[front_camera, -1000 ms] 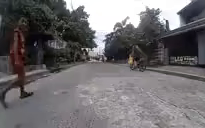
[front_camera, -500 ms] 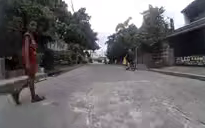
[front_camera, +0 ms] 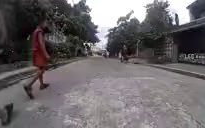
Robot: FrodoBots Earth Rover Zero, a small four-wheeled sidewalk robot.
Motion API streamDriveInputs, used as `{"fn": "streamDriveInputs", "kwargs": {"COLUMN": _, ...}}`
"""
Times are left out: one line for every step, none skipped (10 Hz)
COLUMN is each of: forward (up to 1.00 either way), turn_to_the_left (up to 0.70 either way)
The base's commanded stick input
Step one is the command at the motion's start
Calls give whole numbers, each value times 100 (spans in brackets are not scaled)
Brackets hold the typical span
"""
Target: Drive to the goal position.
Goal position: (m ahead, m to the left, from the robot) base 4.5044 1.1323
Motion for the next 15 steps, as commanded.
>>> {"fn": "streamDriveInputs", "kwargs": {"forward": 100, "turn_to_the_left": 7}}
{"fn": "streamDriveInputs", "kwargs": {"forward": 100, "turn_to_the_left": 7}}
{"fn": "streamDriveInputs", "kwargs": {"forward": 100, "turn_to_the_left": 7}}
{"fn": "streamDriveInputs", "kwargs": {"forward": 100, "turn_to_the_left": 7}}
{"fn": "streamDriveInputs", "kwargs": {"forward": 100, "turn_to_the_left": 7}}
{"fn": "streamDriveInputs", "kwargs": {"forward": 100, "turn_to_the_left": 7}}
{"fn": "streamDriveInputs", "kwargs": {"forward": 100, "turn_to_the_left": 7}}
{"fn": "streamDriveInputs", "kwargs": {"forward": 100, "turn_to_the_left": 7}}
{"fn": "streamDriveInputs", "kwargs": {"forward": 100, "turn_to_the_left": 7}}
{"fn": "streamDriveInputs", "kwargs": {"forward": 100, "turn_to_the_left": 7}}
{"fn": "streamDriveInputs", "kwargs": {"forward": 100, "turn_to_the_left": 7}}
{"fn": "streamDriveInputs", "kwargs": {"forward": 100, "turn_to_the_left": 7}}
{"fn": "streamDriveInputs", "kwargs": {"forward": 100, "turn_to_the_left": 7}}
{"fn": "streamDriveInputs", "kwargs": {"forward": 100, "turn_to_the_left": 7}}
{"fn": "streamDriveInputs", "kwargs": {"forward": 100, "turn_to_the_left": 7}}
